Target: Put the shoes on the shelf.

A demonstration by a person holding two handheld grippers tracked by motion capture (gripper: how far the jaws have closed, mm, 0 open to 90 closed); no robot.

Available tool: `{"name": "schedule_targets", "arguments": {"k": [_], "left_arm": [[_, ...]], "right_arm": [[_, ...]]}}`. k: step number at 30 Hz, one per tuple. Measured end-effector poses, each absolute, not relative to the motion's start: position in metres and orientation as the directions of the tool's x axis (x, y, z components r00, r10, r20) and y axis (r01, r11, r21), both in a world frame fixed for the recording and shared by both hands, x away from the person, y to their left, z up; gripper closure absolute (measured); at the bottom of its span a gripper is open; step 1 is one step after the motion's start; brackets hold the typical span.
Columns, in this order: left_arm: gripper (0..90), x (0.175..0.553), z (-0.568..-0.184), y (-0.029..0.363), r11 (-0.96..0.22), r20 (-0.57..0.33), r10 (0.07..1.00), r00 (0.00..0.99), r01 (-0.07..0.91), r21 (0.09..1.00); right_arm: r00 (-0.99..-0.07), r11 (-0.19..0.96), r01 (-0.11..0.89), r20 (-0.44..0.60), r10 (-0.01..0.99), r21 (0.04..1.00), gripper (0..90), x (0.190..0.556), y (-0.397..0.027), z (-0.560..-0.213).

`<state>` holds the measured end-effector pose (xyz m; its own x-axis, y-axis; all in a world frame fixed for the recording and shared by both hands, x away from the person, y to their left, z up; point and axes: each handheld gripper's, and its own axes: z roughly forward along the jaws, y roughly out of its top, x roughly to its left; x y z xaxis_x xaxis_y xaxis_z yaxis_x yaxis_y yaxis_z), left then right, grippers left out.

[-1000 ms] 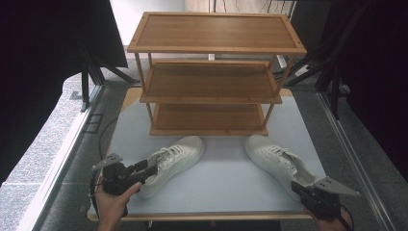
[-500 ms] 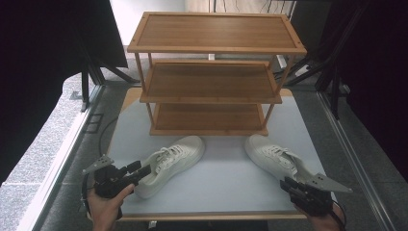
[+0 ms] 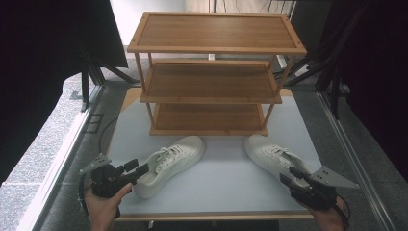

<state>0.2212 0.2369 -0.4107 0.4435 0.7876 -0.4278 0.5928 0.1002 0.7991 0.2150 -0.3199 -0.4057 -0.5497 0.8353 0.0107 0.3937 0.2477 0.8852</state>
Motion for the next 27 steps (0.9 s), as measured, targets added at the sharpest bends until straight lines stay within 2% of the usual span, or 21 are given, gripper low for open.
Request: {"name": "schedule_targets", "arguments": {"k": [9, 16, 27], "left_arm": [[43.5, 0.239, -0.391, 0.245, 0.066, -0.374, 0.805, 0.46, 0.558, 0.827], [44.4, 0.257, -0.393, 0.252, 0.014, -0.35, 0.818, 0.456, 0.593, 0.805], [44.4, 0.281, -0.404, 0.227, -0.144, -0.251, 0.838, 0.484, 0.641, 0.754]], "right_arm": [[-0.542, 0.257, 0.401, 0.002, 0.84, 0.88, 48.4, 0.25, -0.339, -0.386], [-0.529, 0.261, 0.383, -0.021, 0.848, 0.886, 47.0, 0.271, -0.354, -0.363], [-0.493, 0.264, 0.441, -0.014, 0.87, 0.858, 44.8, 0.292, -0.371, -0.375]]}}
